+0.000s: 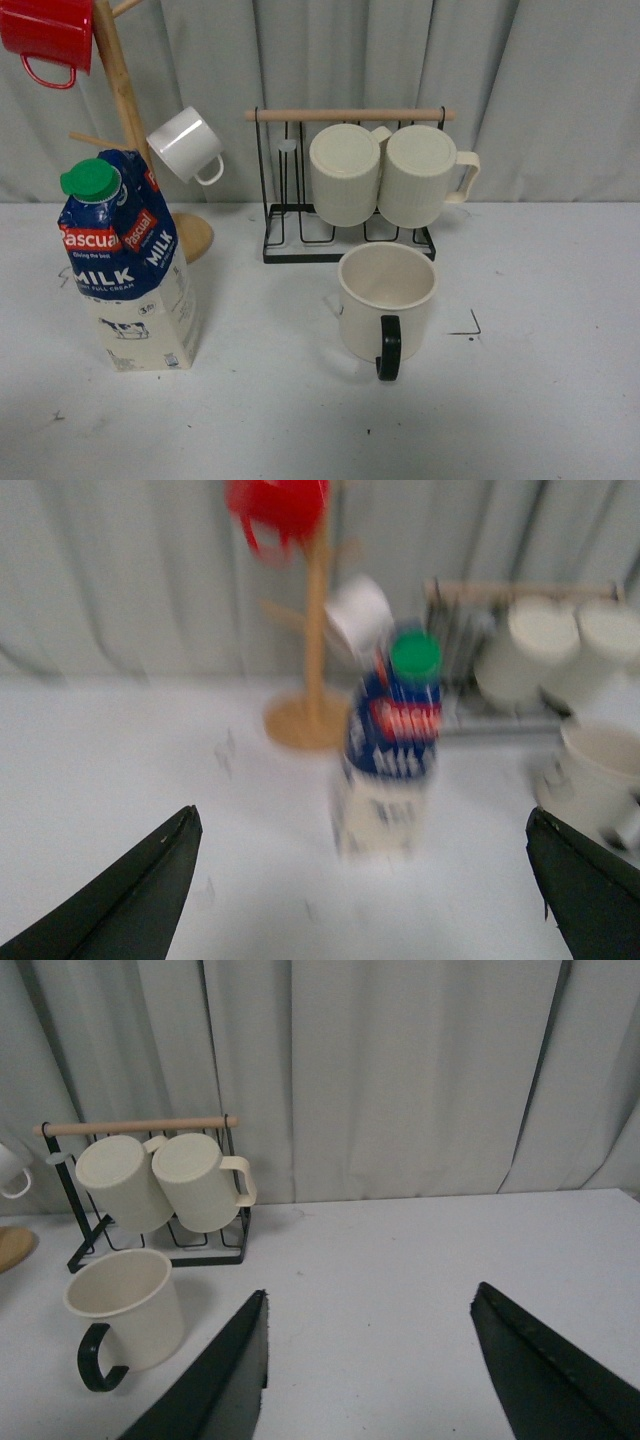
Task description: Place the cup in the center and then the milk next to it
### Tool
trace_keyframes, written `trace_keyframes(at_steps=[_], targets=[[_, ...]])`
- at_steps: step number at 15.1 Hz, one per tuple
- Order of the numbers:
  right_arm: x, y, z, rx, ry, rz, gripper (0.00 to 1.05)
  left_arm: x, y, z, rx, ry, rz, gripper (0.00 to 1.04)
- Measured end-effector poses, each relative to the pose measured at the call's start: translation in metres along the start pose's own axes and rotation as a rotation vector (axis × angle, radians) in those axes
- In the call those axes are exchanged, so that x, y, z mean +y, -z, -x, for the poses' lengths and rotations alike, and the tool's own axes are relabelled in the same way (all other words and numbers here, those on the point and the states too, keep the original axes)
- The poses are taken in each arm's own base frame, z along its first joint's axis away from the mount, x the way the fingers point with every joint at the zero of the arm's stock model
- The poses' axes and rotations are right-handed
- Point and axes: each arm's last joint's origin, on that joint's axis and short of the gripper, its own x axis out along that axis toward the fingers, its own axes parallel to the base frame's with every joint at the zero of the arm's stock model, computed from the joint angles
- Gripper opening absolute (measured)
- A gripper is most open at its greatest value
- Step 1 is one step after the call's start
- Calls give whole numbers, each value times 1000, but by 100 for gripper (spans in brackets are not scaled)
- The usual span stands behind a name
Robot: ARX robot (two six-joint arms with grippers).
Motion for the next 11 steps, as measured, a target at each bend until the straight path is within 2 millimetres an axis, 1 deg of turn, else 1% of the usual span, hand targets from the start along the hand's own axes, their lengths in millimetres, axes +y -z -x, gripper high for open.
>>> trace_keyframes(at_steps=[1,2,3,5,7,8,9,11], targets=[[0,0,0,0,-1,0,71,-2,-5,-6,235,78,45,98],[0,0,0,0,0,0,85,-7,-22,-21,260,145,52,98],[0,0,0,0,0,0,98,-11,-34,-35,229,176,40,98],[0,0,0,0,0,0,98,-20,-49,-70,186,202,13,98],[0,0,0,0,0,0,98,-30,-58,-113,160,188,-45,98],[0,0,0,0,0,0,98,-32,-60,-128,146,176,-73,98],[0,0,0,0,0,0,98,-35,-58,-142,148,170,-110,98],[0,0,0,0,0,0,98,-36,-47,-161,186,149,-185,98]])
